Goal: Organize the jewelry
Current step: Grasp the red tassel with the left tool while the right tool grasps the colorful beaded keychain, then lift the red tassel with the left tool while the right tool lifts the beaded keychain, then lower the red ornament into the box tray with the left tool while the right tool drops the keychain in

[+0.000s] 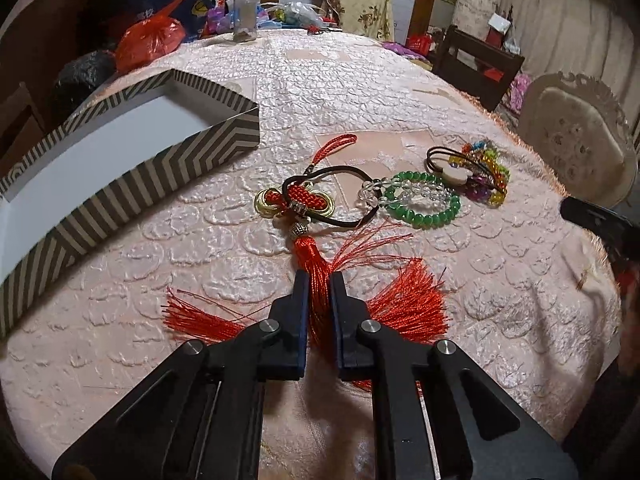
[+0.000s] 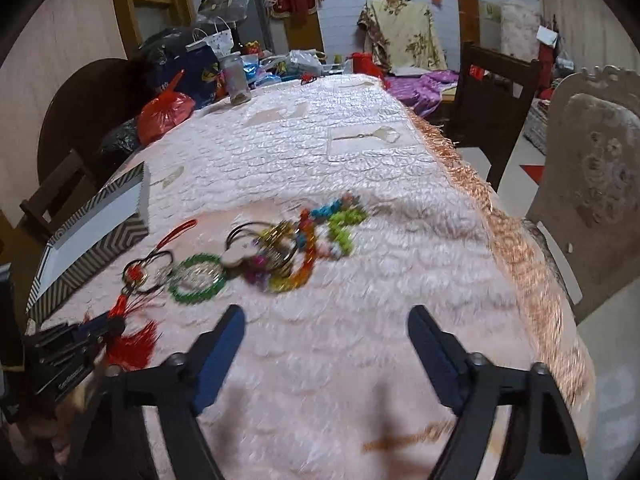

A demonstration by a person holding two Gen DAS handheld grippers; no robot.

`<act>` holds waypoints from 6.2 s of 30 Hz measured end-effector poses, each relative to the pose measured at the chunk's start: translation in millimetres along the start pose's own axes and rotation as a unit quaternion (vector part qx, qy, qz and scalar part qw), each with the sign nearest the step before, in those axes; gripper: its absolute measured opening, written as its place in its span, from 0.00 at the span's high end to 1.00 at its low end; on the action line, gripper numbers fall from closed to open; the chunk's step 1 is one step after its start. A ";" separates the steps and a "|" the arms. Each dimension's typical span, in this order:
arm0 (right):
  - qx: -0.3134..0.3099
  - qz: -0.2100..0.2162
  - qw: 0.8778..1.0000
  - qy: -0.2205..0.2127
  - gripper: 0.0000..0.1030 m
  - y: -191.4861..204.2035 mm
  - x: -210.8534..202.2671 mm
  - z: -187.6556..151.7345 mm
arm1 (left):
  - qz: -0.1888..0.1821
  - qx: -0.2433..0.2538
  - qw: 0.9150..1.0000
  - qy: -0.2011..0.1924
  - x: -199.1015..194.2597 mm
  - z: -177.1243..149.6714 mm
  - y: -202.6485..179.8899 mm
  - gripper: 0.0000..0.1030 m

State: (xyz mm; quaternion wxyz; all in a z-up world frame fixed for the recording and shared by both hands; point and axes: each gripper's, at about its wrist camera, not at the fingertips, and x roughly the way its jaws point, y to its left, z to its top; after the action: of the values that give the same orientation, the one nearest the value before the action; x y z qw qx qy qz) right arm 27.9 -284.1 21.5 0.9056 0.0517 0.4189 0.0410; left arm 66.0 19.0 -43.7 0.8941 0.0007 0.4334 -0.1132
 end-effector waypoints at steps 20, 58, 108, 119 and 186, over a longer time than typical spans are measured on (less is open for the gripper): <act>0.010 0.029 0.999 0.031 0.77 -17.1 104.9 68.1 | 0.009 -0.003 1.000 0.000 4.0 3.3 -1.9 0.91; 0.006 0.084 0.992 -0.096 0.88 20.5 -55.2 -12.3 | -0.050 0.003 0.997 -0.055 -61.4 7.9 1.7 0.93; -0.051 0.070 0.996 -0.038 0.88 101.6 -106.0 -35.3 | -0.063 -0.004 0.997 -0.045 -149.4 6.1 -10.7 0.94; -0.079 0.066 0.994 -0.040 0.88 123.2 -96.0 -23.2 | -0.028 -0.026 0.998 -0.043 -140.6 8.3 14.5 0.94; -0.176 0.175 0.967 -0.050 0.88 280.2 1.1 130.3 | -0.006 -0.030 0.997 0.076 -48.0 -32.9 153.9 0.91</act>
State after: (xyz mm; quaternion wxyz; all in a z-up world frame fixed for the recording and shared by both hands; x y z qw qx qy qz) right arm 119.3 -14.0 140.4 0.8989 -0.0337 0.3438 0.2694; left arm 43.0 181.9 -41.9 0.8574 -0.0204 0.5033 -0.1055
